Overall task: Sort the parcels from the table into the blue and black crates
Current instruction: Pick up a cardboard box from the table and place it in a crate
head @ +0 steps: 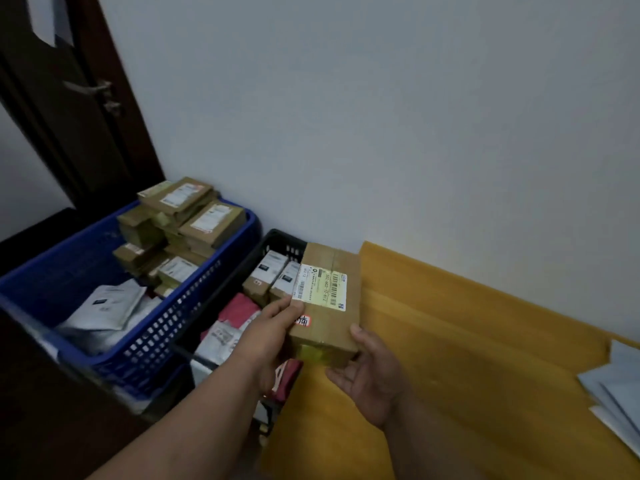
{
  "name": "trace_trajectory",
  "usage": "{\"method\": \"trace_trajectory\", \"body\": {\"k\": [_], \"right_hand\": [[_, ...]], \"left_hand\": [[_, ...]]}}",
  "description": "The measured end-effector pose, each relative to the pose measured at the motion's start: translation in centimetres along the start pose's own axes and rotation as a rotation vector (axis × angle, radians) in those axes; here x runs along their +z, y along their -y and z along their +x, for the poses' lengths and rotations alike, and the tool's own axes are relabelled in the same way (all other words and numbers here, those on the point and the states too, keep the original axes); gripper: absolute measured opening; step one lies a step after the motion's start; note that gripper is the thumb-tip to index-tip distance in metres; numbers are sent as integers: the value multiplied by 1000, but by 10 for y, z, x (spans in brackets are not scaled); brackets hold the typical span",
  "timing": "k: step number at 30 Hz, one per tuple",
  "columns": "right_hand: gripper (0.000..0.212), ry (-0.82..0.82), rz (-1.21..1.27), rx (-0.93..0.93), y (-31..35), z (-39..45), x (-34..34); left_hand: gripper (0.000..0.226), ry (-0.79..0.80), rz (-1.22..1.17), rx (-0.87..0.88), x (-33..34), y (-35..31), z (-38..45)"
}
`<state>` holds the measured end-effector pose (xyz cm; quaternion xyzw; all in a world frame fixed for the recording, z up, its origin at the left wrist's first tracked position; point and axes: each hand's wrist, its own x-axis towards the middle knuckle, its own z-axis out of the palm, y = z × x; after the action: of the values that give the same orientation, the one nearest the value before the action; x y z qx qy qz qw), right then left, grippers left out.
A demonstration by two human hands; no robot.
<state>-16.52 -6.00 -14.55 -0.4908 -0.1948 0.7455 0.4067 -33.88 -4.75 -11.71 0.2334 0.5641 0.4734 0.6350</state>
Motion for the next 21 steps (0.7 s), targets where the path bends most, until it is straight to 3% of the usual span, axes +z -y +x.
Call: {"method": "trace_trajectory", "body": {"k": [6, 12, 21], "right_hand": [[44, -1, -125, 142, -39, 30, 84], [60, 80, -253, 220, -44, 68, 149], [32, 154, -317, 322, -61, 134, 231]], "left_hand": [[21, -105, 16, -53, -94, -25, 15], [28, -212, -42, -76, -159, -48, 40], [26, -367, -114, -168, -239, -77, 66]]}}
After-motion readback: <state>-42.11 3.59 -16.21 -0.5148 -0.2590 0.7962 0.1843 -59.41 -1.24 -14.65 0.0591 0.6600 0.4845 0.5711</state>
